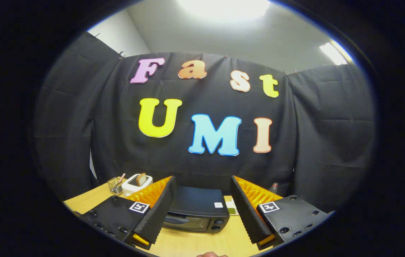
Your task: Open the toaster oven, put the food inside, and close the toaster oven door.
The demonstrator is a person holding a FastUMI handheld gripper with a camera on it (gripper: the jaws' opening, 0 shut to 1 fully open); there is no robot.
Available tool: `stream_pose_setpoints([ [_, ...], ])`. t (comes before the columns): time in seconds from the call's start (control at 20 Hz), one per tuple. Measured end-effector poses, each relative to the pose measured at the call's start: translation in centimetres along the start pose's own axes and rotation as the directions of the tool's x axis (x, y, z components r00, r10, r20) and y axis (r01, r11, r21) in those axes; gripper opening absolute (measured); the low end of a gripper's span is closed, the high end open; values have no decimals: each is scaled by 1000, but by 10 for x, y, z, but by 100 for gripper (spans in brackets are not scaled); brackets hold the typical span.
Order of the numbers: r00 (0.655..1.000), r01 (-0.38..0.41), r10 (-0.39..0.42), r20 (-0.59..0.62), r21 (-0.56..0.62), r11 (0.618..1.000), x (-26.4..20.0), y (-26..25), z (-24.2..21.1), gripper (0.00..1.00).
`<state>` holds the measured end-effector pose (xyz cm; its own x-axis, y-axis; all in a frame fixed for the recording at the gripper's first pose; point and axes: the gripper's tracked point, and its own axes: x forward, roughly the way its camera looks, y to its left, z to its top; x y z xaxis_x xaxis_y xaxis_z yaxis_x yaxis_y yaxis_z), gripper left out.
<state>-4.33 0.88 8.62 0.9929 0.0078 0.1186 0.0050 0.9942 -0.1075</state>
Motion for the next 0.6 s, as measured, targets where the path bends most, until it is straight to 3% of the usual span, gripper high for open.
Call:
stream_pose_setpoints([
  [0.3, 995, 97, -96, -9, 55, 994, -47, -71, 3, 96],
  [0.6, 993, 117, -114, -42, 63, 991, -60, -92, -8, 96],
])
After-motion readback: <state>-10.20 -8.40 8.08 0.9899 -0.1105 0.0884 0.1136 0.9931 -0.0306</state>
